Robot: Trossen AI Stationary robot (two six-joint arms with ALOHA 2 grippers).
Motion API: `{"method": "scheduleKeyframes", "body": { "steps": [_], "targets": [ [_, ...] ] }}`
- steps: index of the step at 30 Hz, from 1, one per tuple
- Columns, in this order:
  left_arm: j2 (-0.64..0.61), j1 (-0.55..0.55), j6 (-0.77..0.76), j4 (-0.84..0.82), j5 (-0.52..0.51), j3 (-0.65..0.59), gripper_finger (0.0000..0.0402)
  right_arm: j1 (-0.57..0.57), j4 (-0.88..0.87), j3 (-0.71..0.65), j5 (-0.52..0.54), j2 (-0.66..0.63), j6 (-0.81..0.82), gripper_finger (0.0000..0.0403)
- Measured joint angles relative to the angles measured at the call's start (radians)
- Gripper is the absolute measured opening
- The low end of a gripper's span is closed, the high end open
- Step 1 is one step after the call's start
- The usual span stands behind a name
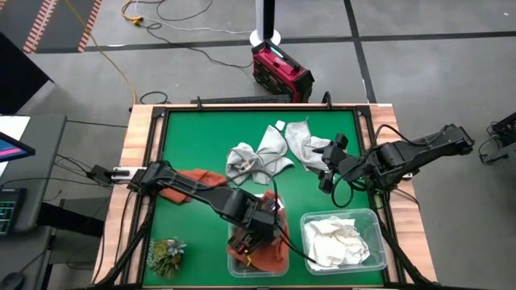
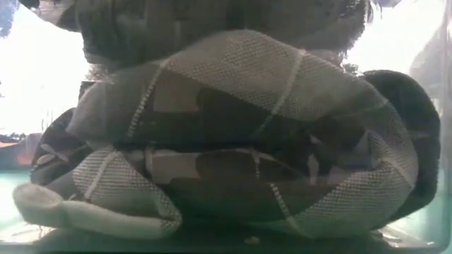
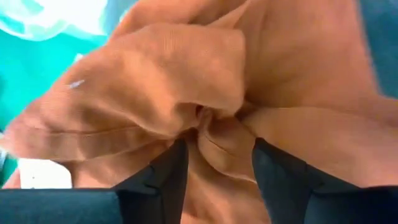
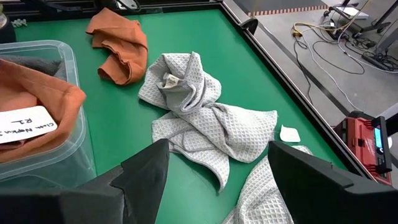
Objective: Sort towels by color in basket
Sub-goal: Put the top orange towel into the left transparent bin
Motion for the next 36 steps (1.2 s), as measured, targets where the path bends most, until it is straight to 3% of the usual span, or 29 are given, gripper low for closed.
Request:
{"method": "scheduleKeyframes", "body": {
  "steps": [7, 15, 20, 28, 36],
  "targets": [
    [-0.001, 0.004, 0.031, -0.042, 0.014, 0.109, 0.0166, 0.000, 0.000, 0.000, 0.000, 0.000, 0.000, 0.0306],
    [0.028, 0.006, 0.020, 0.151, 0.017, 0.124, 0.0166, 0.000, 0.000, 0.000, 0.000, 0.000, 0.000, 0.0306],
    [0.136, 0.018, 0.006, 0.084, 0.025, 0.123, 0.0166, 0.001, -0.003, 0.000, 0.000, 0.000, 0.000, 0.0306],
    [0.302, 0.039, -0.010, -0.082, 0.125, 0.129, 0.0166, 0.001, -0.003, 0.000, 0.000, 0.000, 0.000, 0.0306],
    [0.258, 0.038, 0.019, -0.065, 0.096, 0.122, 0.0166, 0.001, -0.003, 0.000, -0.001, 0.000, -0.004, 0.0306]
  ]
}}
